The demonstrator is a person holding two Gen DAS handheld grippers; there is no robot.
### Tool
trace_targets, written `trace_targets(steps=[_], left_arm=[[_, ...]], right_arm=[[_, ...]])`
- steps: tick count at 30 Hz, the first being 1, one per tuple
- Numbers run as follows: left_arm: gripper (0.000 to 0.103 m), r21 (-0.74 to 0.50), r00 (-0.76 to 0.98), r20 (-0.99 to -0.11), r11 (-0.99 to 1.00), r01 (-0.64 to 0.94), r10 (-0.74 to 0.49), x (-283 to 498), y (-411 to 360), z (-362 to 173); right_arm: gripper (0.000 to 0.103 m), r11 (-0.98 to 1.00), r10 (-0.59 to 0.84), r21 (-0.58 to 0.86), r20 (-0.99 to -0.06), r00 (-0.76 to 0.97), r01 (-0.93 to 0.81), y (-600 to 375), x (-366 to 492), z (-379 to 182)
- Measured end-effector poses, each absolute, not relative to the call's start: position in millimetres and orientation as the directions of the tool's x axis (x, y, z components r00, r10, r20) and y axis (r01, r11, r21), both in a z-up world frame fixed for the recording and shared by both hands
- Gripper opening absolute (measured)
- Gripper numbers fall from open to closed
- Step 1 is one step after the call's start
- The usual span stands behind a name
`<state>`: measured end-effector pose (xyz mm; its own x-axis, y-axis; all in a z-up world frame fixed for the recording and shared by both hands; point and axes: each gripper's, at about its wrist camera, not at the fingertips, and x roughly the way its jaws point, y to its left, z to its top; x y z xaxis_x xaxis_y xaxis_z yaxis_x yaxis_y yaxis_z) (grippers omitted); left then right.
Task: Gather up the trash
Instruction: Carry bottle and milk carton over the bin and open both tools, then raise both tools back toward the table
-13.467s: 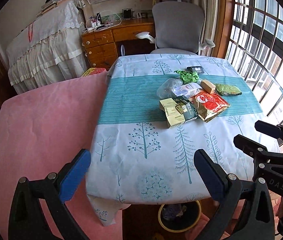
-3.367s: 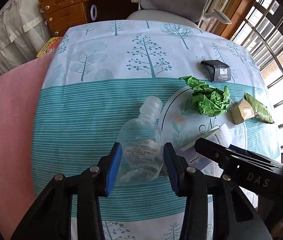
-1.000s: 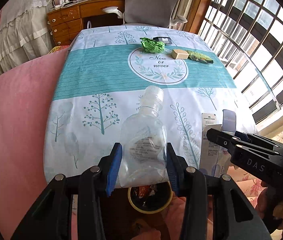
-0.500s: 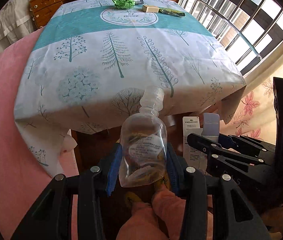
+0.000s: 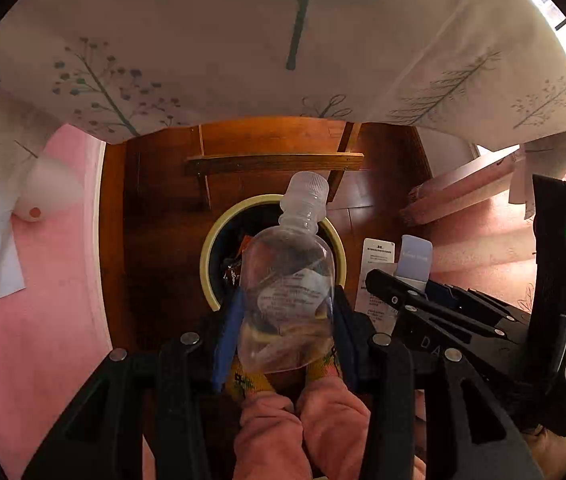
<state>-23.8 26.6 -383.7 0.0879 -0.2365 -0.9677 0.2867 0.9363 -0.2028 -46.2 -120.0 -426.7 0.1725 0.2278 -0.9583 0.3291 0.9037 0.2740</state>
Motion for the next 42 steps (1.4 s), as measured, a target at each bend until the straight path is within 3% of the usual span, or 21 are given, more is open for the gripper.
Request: trace_targets(steps=[5, 6, 7, 9, 11, 16, 27, 42], left_arm=[[0.047, -0.195, 0.091, -0.970, 0.941, 0.277, -0.227, -16.5, 21.2, -446.4], [0.059, -0.180, 0.093, -0.972, 0.942, 0.283, -0.214, -15.9, 20.9, -454.8], [0.063, -0.158, 0.103, -0.976, 0.947, 0.281, -0.194, -15.2, 19.4, -461.2], [0.076, -0.143, 0.106, -0.979, 0.955, 0.261, -0.175, -12.8, 19.9, -471.4], [0.078, -0.128, 0.096, -0.983, 0.964, 0.234, -0.154, -11.0, 22.6, -479.7], [0.082, -0.080, 0.098, -0.990, 0.978, 0.191, -0.100, -5.4, 27.6, -479.6], [0.085, -0.055, 0.143, -0.987, 0.988, 0.146, -0.076, -1.3, 35.5, -431.8], [0.085, -0.067, 0.244, -0.964, 0.981, 0.180, -0.110, -16.0, 48.9, -270.6]], right_arm=[[0.037, 0.903, 0.235, 0.272, -0.961, 0.147, 0.332, -121.2, -34.5, -490.2], [0.037, 0.900, 0.245, 0.279, -0.959, 0.139, 0.336, -121.7, -31.6, -500.5], [0.037, 0.894, 0.257, 0.288, -0.957, 0.132, 0.342, -125.0, -29.5, -509.9], [0.047, 0.897, 0.252, 0.276, -0.961, 0.116, 0.345, -130.2, -26.0, -523.1], [0.062, 0.900, 0.251, 0.275, -0.961, 0.113, 0.337, -132.8, -24.7, -530.4], [0.063, 0.919, 0.227, 0.255, -0.966, 0.123, 0.303, -133.7, -23.1, -528.6], [0.063, 0.947, 0.194, 0.227, -0.968, 0.158, 0.229, -129.7, -18.5, -469.8], [0.063, 0.961, 0.170, 0.216, -0.955, 0.244, 0.175, -119.6, -29.8, -309.3]])
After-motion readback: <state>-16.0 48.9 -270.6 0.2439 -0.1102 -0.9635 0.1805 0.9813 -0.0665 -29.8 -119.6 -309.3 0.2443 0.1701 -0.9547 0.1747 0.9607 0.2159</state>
